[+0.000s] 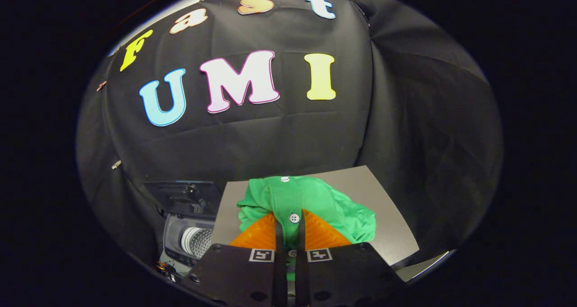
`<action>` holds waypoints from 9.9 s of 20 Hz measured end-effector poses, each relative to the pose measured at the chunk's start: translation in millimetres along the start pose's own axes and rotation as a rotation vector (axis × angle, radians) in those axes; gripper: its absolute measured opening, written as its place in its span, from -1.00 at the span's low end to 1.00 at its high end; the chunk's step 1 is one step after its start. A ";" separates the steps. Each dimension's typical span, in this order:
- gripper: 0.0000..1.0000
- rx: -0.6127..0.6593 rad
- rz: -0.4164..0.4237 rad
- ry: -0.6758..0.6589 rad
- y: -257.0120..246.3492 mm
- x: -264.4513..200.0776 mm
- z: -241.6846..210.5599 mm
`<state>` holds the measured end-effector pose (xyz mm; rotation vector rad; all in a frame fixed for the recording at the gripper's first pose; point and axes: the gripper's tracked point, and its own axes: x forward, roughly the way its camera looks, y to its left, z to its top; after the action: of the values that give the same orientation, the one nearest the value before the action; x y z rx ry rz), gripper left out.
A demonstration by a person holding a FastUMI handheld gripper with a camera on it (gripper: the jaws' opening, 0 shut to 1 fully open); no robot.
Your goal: Put the clothes into the washing machine and then close the washing machine lid.
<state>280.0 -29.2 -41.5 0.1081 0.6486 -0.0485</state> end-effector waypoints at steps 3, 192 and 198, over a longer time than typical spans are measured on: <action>-0.77 0.042 0.029 -0.005 17.9 -12.1 10.3; 0.98 -0.153 0.184 -0.519 66.6 9.0 -12.5; 0.98 -0.152 0.178 -0.509 64.6 15.3 -16.6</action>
<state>287.3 36.8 -58.3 0.0039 0.1315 0.1421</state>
